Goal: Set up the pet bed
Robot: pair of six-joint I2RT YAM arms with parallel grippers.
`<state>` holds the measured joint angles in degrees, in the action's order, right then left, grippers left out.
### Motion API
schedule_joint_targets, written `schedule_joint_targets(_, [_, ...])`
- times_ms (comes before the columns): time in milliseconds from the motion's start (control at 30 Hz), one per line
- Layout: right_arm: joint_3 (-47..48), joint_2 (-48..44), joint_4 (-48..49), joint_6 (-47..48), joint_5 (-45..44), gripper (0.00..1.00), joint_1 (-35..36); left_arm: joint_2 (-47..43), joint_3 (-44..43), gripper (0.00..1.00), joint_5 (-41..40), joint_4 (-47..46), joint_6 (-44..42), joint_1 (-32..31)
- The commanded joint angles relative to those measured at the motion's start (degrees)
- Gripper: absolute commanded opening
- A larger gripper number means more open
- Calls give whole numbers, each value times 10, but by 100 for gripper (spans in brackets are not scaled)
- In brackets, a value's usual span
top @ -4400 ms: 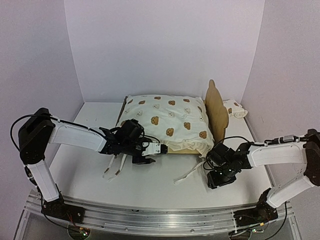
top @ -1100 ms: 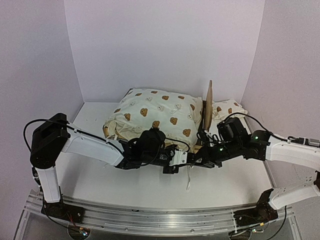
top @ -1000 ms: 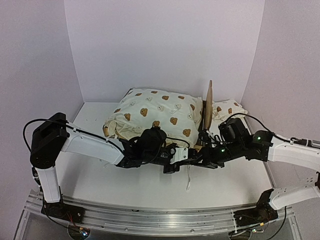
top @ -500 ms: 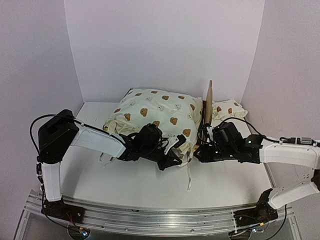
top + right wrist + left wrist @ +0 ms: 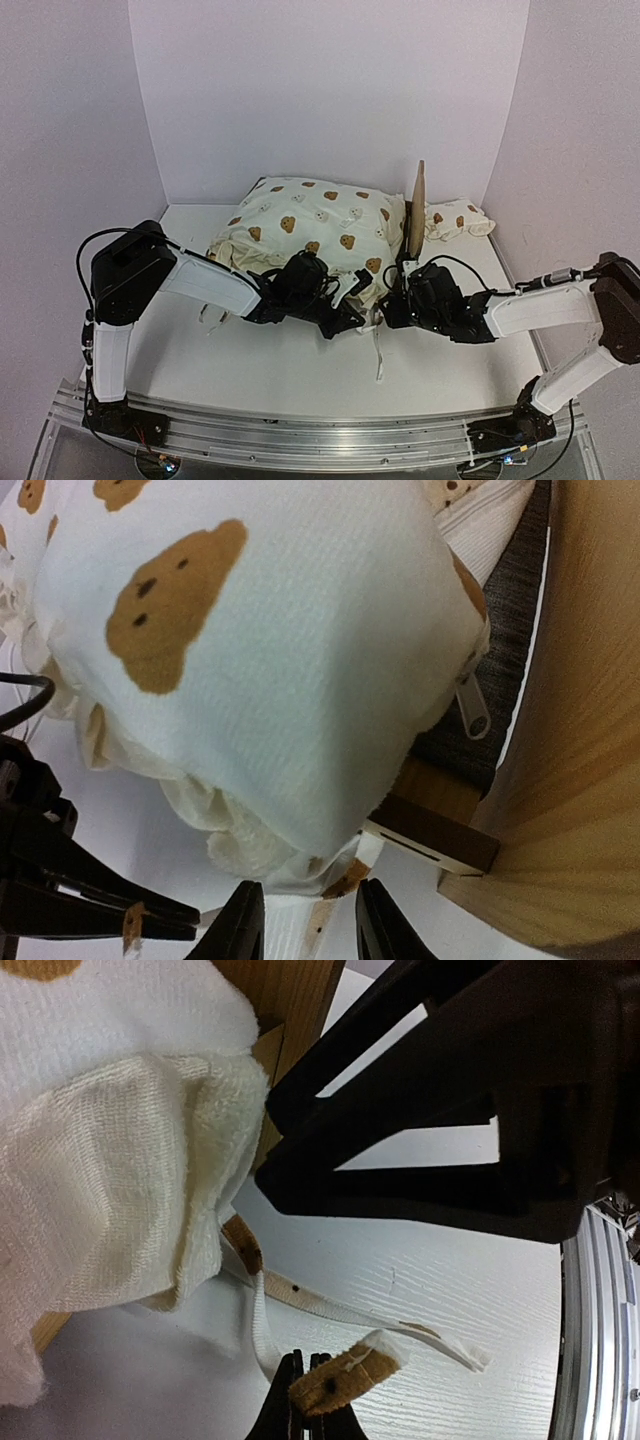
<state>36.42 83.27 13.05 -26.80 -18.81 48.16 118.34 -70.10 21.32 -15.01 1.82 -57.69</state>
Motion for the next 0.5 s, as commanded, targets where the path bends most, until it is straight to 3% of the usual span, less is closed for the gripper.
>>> schedule_joint_targets(0, [9,24,57,-11,-82,29,3,7,-21,0,-11,-29,-10,3])
schedule_joint_targets(133, [11,39,71,-16,-114,26,2,8,-21,0,-13,-33,-14,4])
schedule_joint_targets(467, [28,82,72,-59,-91,25,2,22,-35,0,-50,-41,-41,4])
